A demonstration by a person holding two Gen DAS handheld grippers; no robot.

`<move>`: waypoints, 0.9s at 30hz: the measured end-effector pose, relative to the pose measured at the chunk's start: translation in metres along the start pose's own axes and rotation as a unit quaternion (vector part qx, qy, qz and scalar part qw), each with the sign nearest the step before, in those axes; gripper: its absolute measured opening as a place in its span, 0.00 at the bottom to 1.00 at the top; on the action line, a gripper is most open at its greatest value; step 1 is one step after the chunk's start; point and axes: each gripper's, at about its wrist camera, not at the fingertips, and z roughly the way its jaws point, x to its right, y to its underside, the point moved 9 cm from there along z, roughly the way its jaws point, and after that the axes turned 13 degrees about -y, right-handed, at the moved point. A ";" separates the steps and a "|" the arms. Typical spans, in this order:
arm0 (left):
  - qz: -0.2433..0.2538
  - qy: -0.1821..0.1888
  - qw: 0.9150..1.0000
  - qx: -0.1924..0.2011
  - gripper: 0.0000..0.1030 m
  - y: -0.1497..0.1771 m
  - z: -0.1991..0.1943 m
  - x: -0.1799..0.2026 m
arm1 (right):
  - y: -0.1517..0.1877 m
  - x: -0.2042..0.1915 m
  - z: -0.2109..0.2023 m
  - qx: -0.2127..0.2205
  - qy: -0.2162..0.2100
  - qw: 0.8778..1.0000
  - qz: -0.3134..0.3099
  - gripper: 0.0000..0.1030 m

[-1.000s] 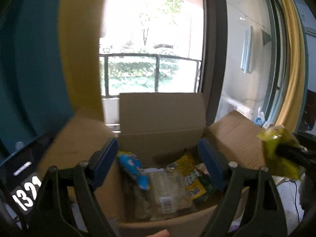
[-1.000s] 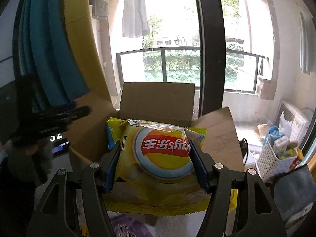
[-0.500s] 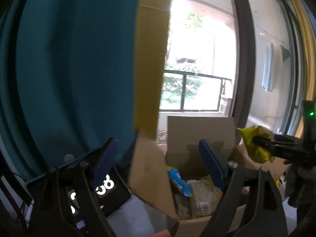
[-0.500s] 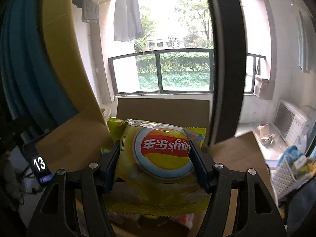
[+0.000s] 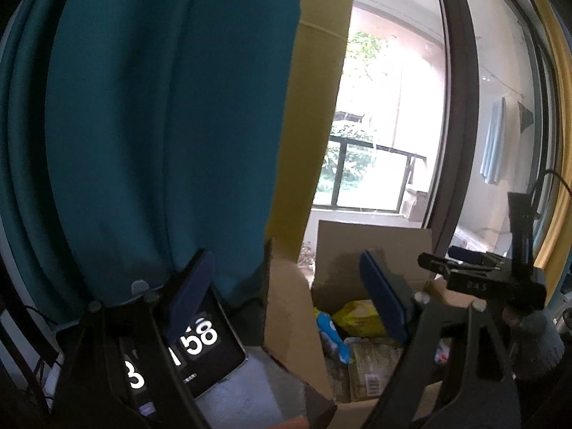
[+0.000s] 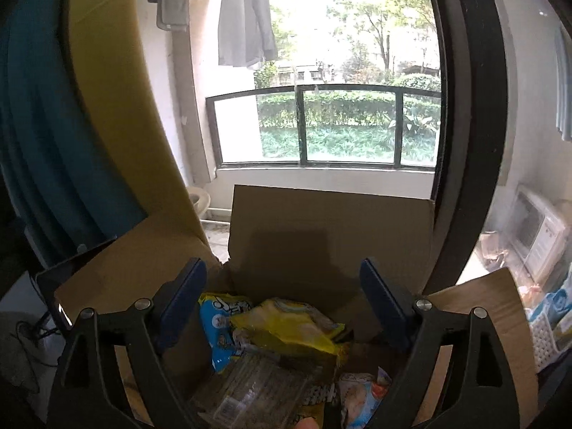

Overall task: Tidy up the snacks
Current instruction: 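Carry the Lay's bag and seaweed pack over the box and open both tools, then move both tools back to the snack pile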

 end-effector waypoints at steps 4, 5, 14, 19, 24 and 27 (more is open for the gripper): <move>0.006 0.009 1.000 -0.005 0.82 0.002 -0.004 0.008 | 0.005 -0.010 -0.016 -0.008 0.006 1.000 -0.011 0.87; 0.009 0.012 1.000 -0.006 0.82 0.003 -0.006 0.012 | 0.006 -0.012 -0.023 -0.008 0.007 1.000 -0.015 0.87; 0.048 0.040 0.998 -0.015 0.82 0.019 -0.035 0.050 | 0.018 -0.021 -0.084 0.008 0.012 1.000 -0.018 0.87; 0.062 0.058 0.996 -0.021 0.82 0.028 -0.064 0.064 | 0.026 -0.038 -0.120 0.015 0.002 1.000 -0.025 0.87; 0.069 0.066 0.995 -0.022 0.83 0.039 -0.095 0.072 | 0.039 -0.058 -0.148 0.015 -0.010 0.999 -0.039 0.87; 0.066 0.068 0.995 -0.031 0.83 0.050 -0.111 0.069 | 0.050 -0.068 -0.163 0.009 -0.013 0.999 -0.051 0.87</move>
